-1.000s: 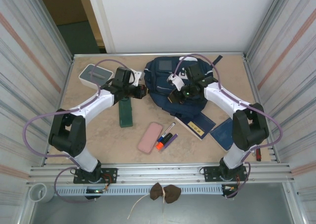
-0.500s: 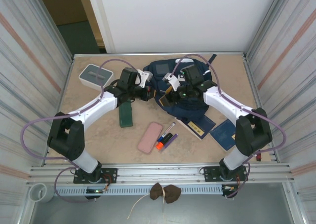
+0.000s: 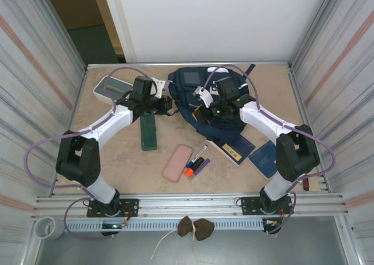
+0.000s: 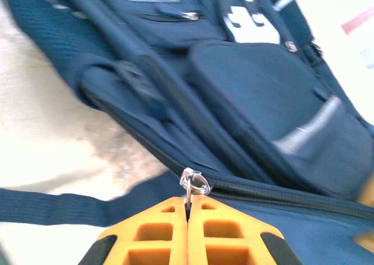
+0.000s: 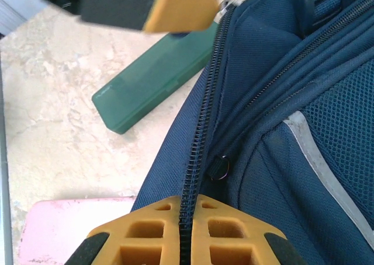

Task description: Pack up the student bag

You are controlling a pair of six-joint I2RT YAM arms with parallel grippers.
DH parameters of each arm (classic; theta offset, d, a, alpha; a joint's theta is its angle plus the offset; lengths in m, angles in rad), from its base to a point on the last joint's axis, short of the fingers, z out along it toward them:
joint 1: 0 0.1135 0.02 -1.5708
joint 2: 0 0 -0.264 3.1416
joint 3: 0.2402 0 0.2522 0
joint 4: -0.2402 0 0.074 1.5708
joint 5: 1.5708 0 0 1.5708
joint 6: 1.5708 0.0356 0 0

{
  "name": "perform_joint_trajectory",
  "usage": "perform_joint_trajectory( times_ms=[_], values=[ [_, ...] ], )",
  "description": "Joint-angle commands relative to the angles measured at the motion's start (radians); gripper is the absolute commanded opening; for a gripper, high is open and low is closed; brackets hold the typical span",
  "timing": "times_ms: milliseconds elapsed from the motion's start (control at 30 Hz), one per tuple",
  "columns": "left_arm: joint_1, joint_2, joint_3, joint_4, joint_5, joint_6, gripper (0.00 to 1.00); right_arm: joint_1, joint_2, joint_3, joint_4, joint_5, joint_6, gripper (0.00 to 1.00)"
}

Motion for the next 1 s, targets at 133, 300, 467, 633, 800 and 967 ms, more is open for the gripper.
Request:
perform_joint_trajectory(
  times_ms=[133, 300, 467, 633, 800, 967],
  values=[
    [0.103, 0.211, 0.188, 0.013, -0.194, 0.034, 0.00, 0.002, 0.025, 0.041, -0.036, -0.005, 0.024, 0.00],
    [0.104, 0.158, 0.177, 0.032, -0.149, 0.008, 0.32, 0.048, 0.124, 0.144, -0.079, 0.125, 0.102, 0.19],
    [0.089, 0.004, 0.049, 0.057, -0.100, -0.036, 0.51, 0.025, 0.036, 0.088, -0.150, 0.222, 0.194, 0.58],
    [-0.032, -0.078, -0.045, 0.096, -0.120, 0.114, 0.68, -0.205, -0.113, -0.105, -0.096, 0.253, 0.502, 0.74],
    [-0.166, 0.030, 0.056, -0.001, -0.163, 0.376, 0.73, -0.314, -0.092, -0.151, -0.082, 0.430, 0.635, 0.72],
    [-0.230, 0.187, 0.224, -0.137, -0.171, 0.527, 0.78, -0.312, -0.013, -0.184, -0.062, 0.461, 0.682, 0.70]
  ],
)
